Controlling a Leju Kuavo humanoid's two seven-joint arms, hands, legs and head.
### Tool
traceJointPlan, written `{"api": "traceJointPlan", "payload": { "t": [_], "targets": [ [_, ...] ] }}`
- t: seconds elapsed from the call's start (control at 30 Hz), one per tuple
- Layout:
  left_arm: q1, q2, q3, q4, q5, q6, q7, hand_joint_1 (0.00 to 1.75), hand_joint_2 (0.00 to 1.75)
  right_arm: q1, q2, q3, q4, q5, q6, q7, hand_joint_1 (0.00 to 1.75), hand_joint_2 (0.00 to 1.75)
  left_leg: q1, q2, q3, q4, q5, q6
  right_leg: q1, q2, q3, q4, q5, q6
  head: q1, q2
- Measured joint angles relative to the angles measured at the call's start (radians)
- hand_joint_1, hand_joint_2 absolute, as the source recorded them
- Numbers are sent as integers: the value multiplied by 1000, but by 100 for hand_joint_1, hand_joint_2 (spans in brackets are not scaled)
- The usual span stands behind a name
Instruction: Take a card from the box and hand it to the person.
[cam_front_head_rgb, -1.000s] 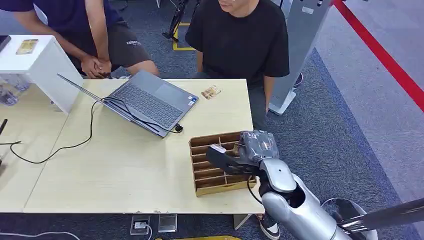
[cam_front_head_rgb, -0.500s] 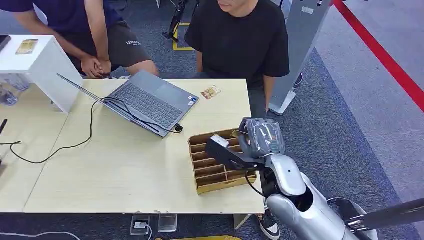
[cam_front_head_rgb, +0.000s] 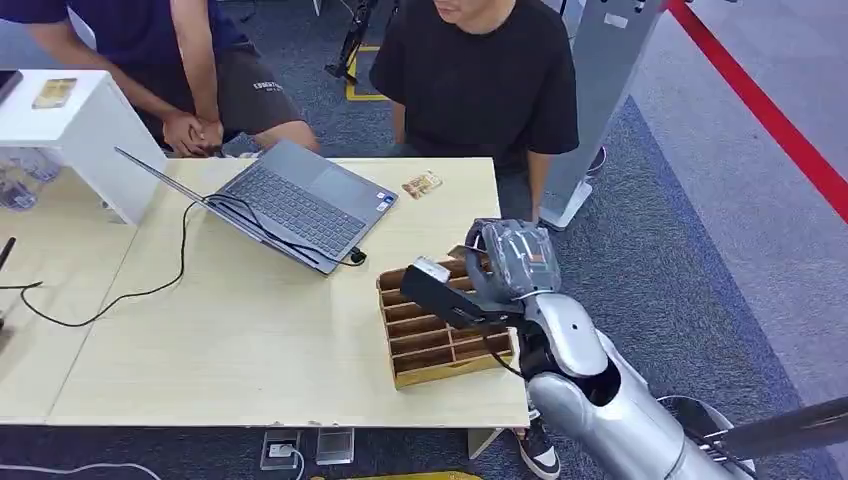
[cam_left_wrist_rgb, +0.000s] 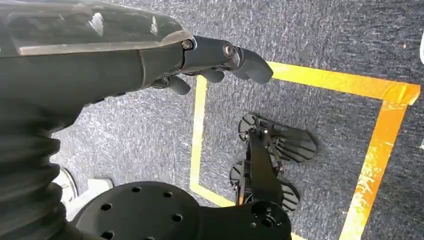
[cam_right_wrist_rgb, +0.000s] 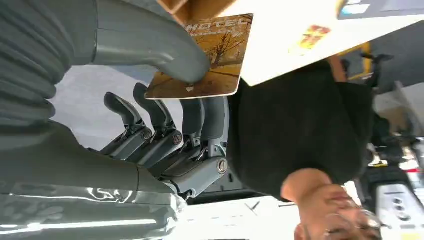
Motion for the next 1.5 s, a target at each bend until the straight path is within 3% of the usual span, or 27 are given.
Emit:
{"api": "traceJointPlan", "payload": {
  "t": [0.17,0.43,0.73,0.9,1.2,1.23,1.5],
  "targets": [
    [-3,-2,0,0,-8,-1,0,0,175,-101,47,21,129,-47,-37,-55,159,175,0,0,0,0,0,0,0,0,0,0,0,0,0,0],
    [-8,-3,-2,0,-16,-7,0,0,175,-302,135,72,446,-93,-58,-142,159,175,0,-1,-1,0,1,0,0,-2,-1,1,0,0,0,0],
    [-9,-4,-17,0,-18,-10,3,0,175,-461,221,119,764,-121,-71,-192,159,175,0,-1,-1,0,2,0,0,-2,-1,1,0,0,0,0],
    [-8,-4,-26,0,-17,-12,3,0,175,-517,258,148,903,-119,-84,-200,159,175,0,-1,-1,0,2,0,0,-3,-1,1,0,0,-2,0],
    [-7,-4,-31,0,-14,-11,4,0,175,-549,289,183,1028,-111,-96,-207,159,175,0,-1,-1,0,2,0,0,-2,-1,1,1,0,0,0],
    [-7,-4,-31,0,-14,-11,4,0,175,-552,292,188,1039,-110,-98,-208,0,0,0,-1,-1,0,2,0,0,-2,-2,1,1,0,-1,0],
    [-7,-4,-40,0,-19,-12,-6,0,175,-569,306,211,1086,-119,-99,-215,0,0,0,-1,-1,0,2,0,0,-2,-2,1,1,0,-1,0]
  ]
}}
